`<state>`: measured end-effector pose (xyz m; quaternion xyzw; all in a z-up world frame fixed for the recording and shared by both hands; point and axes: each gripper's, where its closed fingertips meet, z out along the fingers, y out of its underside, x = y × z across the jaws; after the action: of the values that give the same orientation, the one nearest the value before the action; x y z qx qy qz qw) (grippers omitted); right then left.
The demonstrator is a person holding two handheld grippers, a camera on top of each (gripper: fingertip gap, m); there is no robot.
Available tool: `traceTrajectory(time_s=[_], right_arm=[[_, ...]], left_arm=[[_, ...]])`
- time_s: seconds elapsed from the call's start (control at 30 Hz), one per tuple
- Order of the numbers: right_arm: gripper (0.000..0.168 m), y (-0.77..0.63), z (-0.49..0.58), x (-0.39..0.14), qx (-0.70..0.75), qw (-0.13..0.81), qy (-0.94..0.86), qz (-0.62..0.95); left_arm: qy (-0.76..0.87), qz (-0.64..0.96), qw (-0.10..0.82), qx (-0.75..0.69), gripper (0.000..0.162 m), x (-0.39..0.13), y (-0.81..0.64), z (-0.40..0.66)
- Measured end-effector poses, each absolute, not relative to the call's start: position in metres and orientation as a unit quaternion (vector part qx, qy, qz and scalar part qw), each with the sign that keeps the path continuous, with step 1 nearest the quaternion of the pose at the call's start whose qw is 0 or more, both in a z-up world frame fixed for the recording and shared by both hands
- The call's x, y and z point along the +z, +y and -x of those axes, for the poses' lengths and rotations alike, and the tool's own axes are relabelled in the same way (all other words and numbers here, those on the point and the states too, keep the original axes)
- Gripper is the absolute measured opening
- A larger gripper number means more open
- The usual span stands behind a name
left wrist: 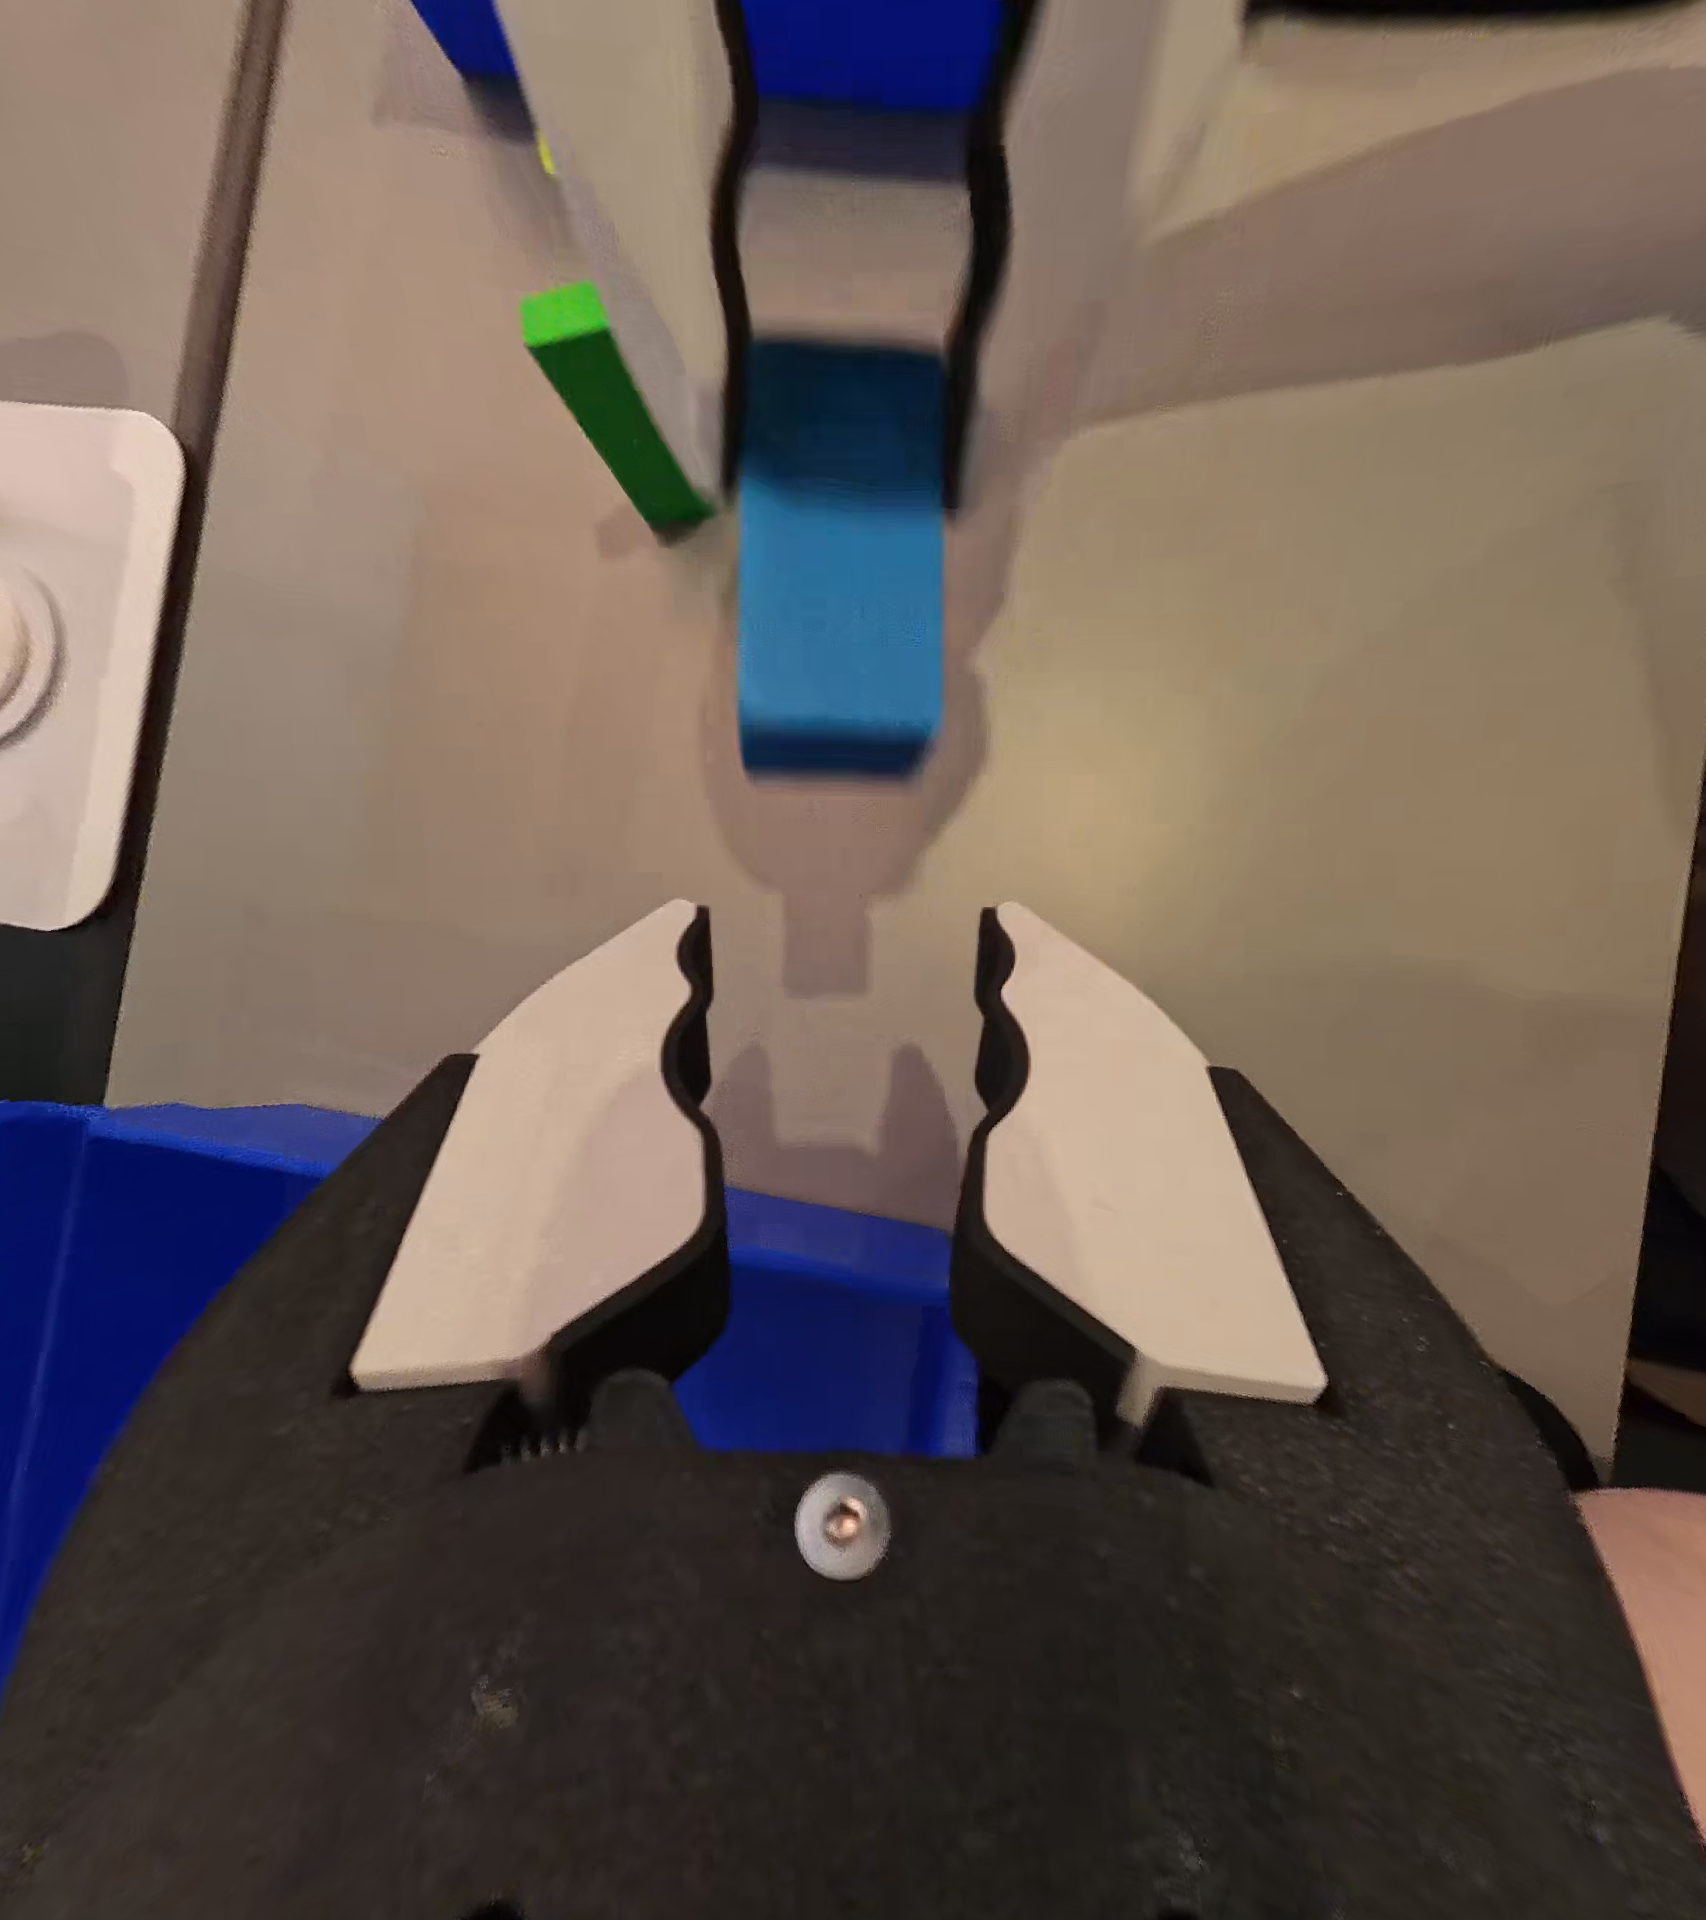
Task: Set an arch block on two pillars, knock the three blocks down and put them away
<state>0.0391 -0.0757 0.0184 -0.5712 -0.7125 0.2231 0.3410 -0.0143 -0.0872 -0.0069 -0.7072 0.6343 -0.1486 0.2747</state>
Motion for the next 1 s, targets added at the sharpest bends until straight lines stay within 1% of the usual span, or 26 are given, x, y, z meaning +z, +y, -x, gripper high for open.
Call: traceTrajectory(time_s=[0.13,0.2,0.27,0.47,0.77,1.0], right_arm=[[0.033,-0.033,-0.109,0.044,0.248,0.294,-0.684,0.62],[0.033,-0.009,-0.136,0.043,0.248,0.285,-0.668,0.641],[0.033,0.005,-0.151,0.029,0.242,0.276,-0.667,0.648],[0.033,0.025,-0.163,-0.021,0.211,0.252,-0.685,0.65],[0.033,0.029,-0.166,-0.028,0.223,0.273,-0.693,0.629],[0.033,0.031,-0.17,-0.041,0.227,0.262,-0.692,0.633]], left_arm=[[0.61,0.714,0.309,-0.154,0.047,0.01,-0.084,0.032],[0.609,0.714,0.313,-0.145,0.047,0.012,-0.085,0.038],[0.613,0.714,0.31,-0.134,0.046,0.011,-0.086,0.041],[0.609,0.724,0.299,-0.127,0.044,0.004,-0.08,0.039],[0.608,0.736,0.27,-0.121,0.042,-0.01,-0.075,0.041],[0.61,0.738,0.263,-0.121,0.04,-0.013,-0.075,0.042]])
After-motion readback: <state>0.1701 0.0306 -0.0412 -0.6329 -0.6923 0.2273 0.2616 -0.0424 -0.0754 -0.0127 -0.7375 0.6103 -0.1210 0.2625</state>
